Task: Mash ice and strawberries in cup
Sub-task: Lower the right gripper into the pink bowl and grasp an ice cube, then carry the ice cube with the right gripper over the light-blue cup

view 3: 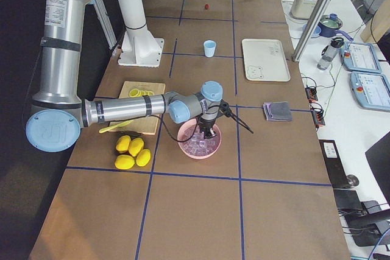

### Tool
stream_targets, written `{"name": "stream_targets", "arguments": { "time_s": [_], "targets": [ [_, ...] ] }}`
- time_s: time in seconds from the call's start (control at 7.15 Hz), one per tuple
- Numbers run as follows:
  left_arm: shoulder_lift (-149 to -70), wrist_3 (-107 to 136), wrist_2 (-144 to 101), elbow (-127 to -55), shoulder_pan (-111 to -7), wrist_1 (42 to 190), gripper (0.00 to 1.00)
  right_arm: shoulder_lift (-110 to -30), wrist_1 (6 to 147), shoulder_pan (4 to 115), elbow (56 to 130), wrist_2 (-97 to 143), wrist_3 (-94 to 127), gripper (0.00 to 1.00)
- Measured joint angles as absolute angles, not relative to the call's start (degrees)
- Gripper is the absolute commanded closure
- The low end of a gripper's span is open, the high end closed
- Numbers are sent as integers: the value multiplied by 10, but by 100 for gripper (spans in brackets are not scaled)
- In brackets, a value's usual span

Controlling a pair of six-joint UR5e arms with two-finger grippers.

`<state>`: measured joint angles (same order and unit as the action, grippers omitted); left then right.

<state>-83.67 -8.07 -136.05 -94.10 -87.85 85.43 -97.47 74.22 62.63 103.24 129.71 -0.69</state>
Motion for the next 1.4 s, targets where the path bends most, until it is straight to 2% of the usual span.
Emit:
{"name": "stream_targets", "arguments": {
  "time_s": [0.7,1.12,1.4],
  "targets": [
    [-837,-80,-1361,-944,-879,854,0,-958,766,664,1073,1295,-3,100],
    [-837,-80,-1361,-943,-878,854,0,-852,905,654,1110,1295,95,100],
    [-837,-80,-1361,-943,-878,853,0,-773,934,588,1116,1264,210,100]
  ]
}}
